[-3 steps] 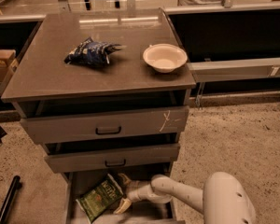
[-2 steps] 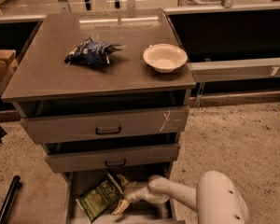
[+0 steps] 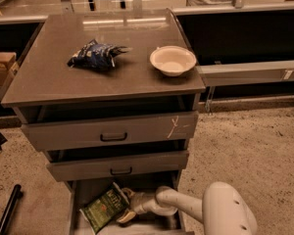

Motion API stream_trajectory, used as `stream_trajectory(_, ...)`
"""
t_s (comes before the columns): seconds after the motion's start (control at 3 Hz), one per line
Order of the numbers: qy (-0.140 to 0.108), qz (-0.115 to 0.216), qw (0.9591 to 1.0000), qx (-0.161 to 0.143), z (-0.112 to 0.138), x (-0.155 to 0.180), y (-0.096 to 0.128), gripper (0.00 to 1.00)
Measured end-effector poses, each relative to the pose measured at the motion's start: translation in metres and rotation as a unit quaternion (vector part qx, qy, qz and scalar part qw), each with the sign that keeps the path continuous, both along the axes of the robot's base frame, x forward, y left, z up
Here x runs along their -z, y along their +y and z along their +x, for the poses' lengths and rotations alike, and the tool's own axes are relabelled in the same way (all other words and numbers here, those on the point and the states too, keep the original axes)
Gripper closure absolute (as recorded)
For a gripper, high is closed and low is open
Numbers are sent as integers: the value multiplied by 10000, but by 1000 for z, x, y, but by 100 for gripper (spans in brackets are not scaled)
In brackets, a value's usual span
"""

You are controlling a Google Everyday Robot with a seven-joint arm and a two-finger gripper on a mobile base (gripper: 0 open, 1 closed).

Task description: Pick green jalapeno chip bag from bottom drawer and place on counter

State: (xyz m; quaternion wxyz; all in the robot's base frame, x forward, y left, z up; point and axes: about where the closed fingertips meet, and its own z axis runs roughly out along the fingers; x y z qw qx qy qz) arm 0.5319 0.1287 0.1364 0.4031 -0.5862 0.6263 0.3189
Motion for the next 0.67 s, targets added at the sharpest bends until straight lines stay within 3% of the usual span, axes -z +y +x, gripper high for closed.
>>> stream_trajectory(0.33,46,-108,9998,138,2,13,-7,42)
stream_trajectory(0.67,48,-83,9997,221,4,15,-10,72)
